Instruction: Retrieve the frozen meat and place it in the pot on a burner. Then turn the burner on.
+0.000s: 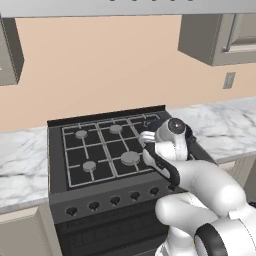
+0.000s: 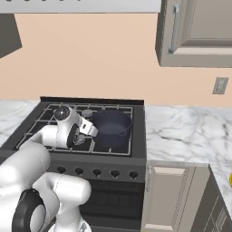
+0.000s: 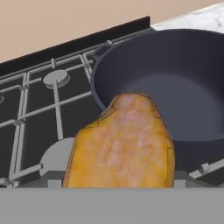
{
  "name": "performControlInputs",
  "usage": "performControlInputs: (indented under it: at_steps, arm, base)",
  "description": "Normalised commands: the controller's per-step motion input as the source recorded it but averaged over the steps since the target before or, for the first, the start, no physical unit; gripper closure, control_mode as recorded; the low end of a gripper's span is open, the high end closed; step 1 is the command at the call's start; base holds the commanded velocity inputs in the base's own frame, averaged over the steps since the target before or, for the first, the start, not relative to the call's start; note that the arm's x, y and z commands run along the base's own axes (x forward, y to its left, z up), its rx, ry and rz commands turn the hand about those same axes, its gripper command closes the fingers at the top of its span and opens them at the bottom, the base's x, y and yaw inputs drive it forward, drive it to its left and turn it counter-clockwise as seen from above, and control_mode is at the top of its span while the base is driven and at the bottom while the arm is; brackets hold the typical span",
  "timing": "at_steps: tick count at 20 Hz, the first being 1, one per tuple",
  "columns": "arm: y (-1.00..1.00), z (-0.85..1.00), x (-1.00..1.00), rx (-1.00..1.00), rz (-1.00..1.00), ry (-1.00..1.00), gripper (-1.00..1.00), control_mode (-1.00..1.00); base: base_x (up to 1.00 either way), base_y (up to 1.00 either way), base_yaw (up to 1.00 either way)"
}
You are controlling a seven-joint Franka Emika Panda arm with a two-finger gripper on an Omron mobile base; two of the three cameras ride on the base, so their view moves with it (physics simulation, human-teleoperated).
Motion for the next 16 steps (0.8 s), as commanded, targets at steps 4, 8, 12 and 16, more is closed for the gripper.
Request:
performControlInputs:
  at_steps: [4, 8, 12, 16]
  arm:
    - [-0.25, 0.73, 0.24, 0.06, 0.03, 0.14, 1.00, -1.00]
    - [-0.20, 0.39, 0.33, 0.00, 0.01, 0.25, 1.00, -1.00]
    - [-0.21, 0.03, 0.26, 0.00, 0.03, 0.29, 1.00, -1.00]
    - [-0.34, -0.03, 0.23, 0.00, 0.07, 0.29, 1.00, -1.00]
  base:
    - [0.00, 0.00, 0.00]
    - [0.00, 0.00, 0.00]
    - [0.00, 0.00, 0.00]
    - [0.00, 0.00, 0.00]
